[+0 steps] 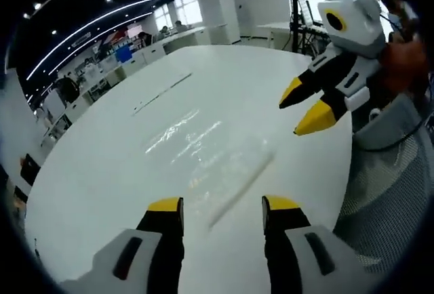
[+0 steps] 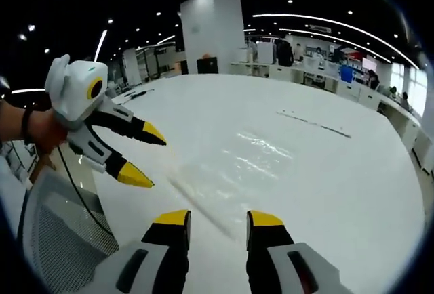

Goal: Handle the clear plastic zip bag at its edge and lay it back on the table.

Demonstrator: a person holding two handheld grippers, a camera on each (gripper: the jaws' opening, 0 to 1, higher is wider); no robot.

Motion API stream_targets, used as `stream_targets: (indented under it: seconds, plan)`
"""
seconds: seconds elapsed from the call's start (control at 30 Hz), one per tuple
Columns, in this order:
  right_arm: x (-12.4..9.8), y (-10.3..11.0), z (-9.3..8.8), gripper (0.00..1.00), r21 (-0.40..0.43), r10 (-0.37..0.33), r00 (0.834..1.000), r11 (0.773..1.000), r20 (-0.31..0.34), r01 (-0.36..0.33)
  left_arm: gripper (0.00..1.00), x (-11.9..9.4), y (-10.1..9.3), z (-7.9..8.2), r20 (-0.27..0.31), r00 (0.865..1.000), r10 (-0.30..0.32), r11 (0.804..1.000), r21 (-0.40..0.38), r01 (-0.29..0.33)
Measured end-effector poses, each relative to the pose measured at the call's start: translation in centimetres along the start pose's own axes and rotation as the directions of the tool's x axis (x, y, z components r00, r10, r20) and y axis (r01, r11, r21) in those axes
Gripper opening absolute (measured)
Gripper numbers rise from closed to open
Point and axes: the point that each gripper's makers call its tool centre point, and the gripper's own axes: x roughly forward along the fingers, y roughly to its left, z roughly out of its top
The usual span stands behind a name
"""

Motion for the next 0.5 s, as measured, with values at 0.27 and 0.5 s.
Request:
stream_targets:
  seconds: [0.27,0.5]
  plan:
    - [-1.6,-0.5,-1.9,0.45,0.070,-0.028,0.999,0.997,0.021,0.026,0.60,-1.3,-0.4,-2.7,0.012,1.000,0.000,0.993,-0.114,0.001]
    - [-3.2,-2.3,-3.0,0.51,0.227,-0.107,0.992,0.970,0.073,0.088,0.63,-1.9,1.3,-3.1,0.107,0.994,0.030,0.950,-0.311,0.004]
